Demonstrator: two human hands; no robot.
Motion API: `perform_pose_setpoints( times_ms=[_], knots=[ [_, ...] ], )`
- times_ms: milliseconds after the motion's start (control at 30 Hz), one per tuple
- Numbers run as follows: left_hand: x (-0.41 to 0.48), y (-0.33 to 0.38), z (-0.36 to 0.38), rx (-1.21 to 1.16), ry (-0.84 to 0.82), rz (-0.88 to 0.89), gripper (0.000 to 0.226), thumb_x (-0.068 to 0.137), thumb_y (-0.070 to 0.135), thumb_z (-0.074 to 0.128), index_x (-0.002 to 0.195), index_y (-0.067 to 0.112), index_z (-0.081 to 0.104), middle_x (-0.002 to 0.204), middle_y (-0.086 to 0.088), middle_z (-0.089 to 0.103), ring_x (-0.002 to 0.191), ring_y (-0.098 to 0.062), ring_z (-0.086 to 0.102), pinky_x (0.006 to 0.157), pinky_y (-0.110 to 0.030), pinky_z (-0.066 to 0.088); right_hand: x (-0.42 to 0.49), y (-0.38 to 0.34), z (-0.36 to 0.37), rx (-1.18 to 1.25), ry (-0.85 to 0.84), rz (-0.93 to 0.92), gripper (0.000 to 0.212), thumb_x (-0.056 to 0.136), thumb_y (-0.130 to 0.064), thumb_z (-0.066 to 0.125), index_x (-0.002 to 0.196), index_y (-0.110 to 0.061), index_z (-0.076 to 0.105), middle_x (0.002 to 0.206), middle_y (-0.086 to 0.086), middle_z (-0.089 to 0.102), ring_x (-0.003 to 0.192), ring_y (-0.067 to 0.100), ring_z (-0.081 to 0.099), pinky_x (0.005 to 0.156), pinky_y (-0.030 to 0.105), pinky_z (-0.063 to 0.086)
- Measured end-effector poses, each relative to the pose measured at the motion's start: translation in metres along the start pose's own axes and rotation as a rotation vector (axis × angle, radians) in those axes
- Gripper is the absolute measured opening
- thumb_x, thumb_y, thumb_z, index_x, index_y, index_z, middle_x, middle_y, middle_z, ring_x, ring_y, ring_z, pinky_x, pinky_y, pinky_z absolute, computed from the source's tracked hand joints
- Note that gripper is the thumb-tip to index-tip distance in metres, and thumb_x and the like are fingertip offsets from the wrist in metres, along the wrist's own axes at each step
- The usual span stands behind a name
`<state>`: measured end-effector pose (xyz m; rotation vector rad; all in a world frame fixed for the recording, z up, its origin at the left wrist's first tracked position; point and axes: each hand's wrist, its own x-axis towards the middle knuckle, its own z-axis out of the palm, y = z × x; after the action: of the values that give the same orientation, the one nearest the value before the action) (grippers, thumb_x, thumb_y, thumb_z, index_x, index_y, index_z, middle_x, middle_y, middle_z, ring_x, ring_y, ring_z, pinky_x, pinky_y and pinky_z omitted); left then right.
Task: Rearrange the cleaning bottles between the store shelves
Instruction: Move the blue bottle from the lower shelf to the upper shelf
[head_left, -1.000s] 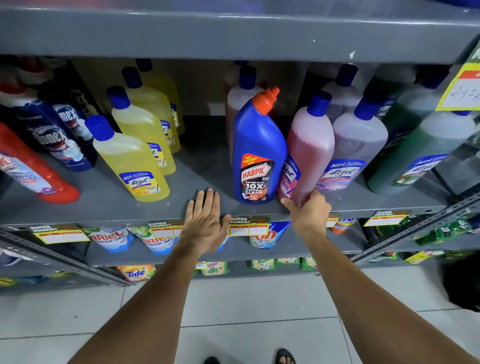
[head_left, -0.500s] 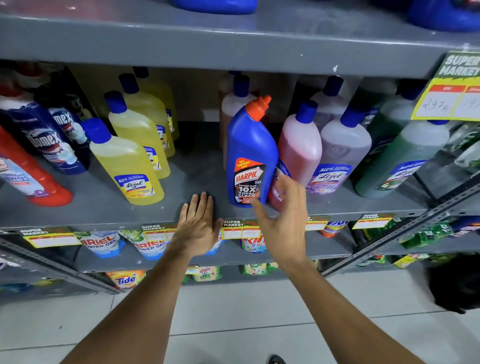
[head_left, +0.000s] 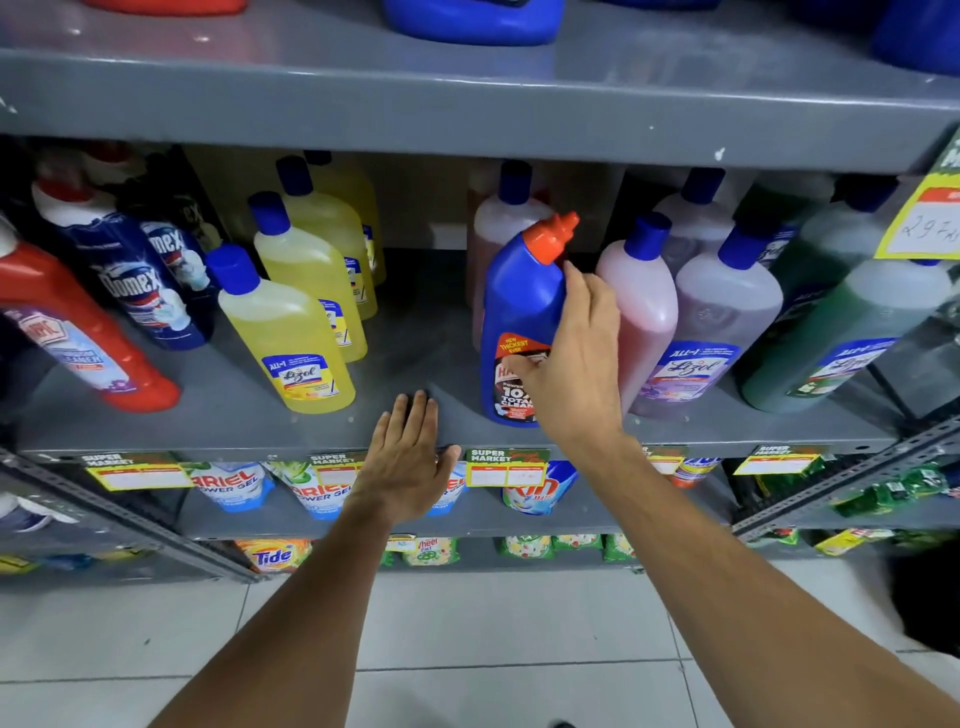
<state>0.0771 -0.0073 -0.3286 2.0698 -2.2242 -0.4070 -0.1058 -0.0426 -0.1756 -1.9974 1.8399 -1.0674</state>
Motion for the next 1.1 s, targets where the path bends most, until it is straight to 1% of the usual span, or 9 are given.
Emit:
perform_pose_setpoints(
  times_ms=[100,300,400,533,633,833,933,1033,1100],
  knots=[
    [0.0,0.0,0.001,0.001,0.006,-0.003,0.076,0.099,0.055,0.017,0.156,0.011,-0.005,0.167,-0.006,-0.008,0.153,-0.025,-0.012,0.119,-0.037,-0.01,-0.004,0.006,0.001,0.02,0.013,0.009,0.096,0.069,-0.008,0.089,0.15,-0.016,0.036,0.144,0.007,0.041,0.133,0.025,0.043,0.114,0.038,0.043],
    [-0.001,0.0,0.001,-0.008,0.023,-0.003,0.076,0.099,0.056,0.017,0.157,0.011,-0.001,0.167,-0.006,-0.005,0.154,-0.025,-0.009,0.121,-0.038,-0.007,-0.016,0.021,0.001,0.243,-0.079,0.126,0.098,0.067,0.003,0.089,0.144,-0.026,0.035,0.137,-0.003,0.05,0.121,0.011,0.051,0.105,0.039,0.051],
    [-0.002,0.002,0.0,-0.023,0.054,-0.001,0.075,0.1,0.055,0.021,0.157,0.011,0.003,0.168,-0.006,-0.001,0.154,-0.025,-0.006,0.122,-0.039,-0.005,-0.024,0.031,0.004,0.304,-0.104,0.153,0.097,0.067,0.004,0.088,0.143,-0.026,0.036,0.136,-0.002,0.054,0.123,0.018,0.054,0.106,0.044,0.051],
    [-0.002,0.002,0.0,-0.047,0.066,-0.006,0.074,0.1,0.054,0.025,0.157,0.012,0.005,0.168,-0.005,0.0,0.154,-0.025,-0.005,0.122,-0.039,-0.004,-0.028,0.038,0.008,0.389,-0.085,0.169,0.087,0.072,-0.001,0.087,0.138,-0.03,0.037,0.122,-0.007,0.06,0.114,0.022,0.061,0.099,0.048,0.055],
    [-0.001,0.001,0.001,-0.051,0.072,-0.004,0.074,0.1,0.054,0.026,0.157,0.012,0.006,0.168,-0.005,0.002,0.154,-0.026,-0.004,0.123,-0.041,-0.002,-0.033,0.04,0.008,0.401,-0.055,0.12,0.083,0.074,-0.003,0.086,0.136,-0.032,0.039,0.12,-0.012,0.058,0.11,0.017,0.059,0.097,0.04,0.055],
    [-0.004,0.003,-0.005,-0.037,0.057,0.006,0.074,0.101,0.049,0.03,0.156,0.006,0.006,0.167,-0.012,0.002,0.154,-0.03,-0.002,0.123,-0.045,0.002,-0.046,0.041,-0.006,0.423,-0.04,0.022,0.08,0.072,-0.008,0.087,0.131,-0.037,0.042,0.11,-0.03,0.056,0.1,0.003,0.057,0.083,0.01,0.046],
    [-0.012,0.012,-0.018,-0.076,0.159,-0.003,0.073,0.101,0.045,0.032,0.156,0.003,0.007,0.166,-0.015,0.003,0.154,-0.03,-0.002,0.123,-0.043,0.002,-0.047,0.036,-0.024,0.444,-0.036,-0.023,0.08,0.071,-0.009,0.088,0.129,-0.04,0.042,0.112,-0.033,0.056,0.102,-0.005,0.059,0.081,0.004,0.047],
    [-0.024,0.025,-0.043,-0.051,0.314,0.002,0.071,0.102,0.041,0.034,0.156,0.004,0.008,0.166,-0.013,0.004,0.154,-0.027,-0.001,0.125,-0.043,0.003,-0.047,0.024,-0.047,0.458,-0.021,-0.076,0.08,0.072,-0.013,0.088,0.132,-0.038,0.042,0.118,-0.018,0.061,0.107,0.001,0.061,0.087,0.017,0.053],
    [-0.034,0.032,-0.065,-0.048,0.398,-0.02,0.071,0.102,0.041,0.033,0.156,0.006,0.004,0.167,-0.01,-0.001,0.154,-0.023,-0.005,0.125,-0.044,0.004,-0.045,0.013,-0.065,0.478,0.004,-0.113,0.08,0.072,-0.016,0.088,0.134,-0.039,0.042,0.12,-0.02,0.061,0.109,0.005,0.062,0.09,0.026,0.054]
  ],
)
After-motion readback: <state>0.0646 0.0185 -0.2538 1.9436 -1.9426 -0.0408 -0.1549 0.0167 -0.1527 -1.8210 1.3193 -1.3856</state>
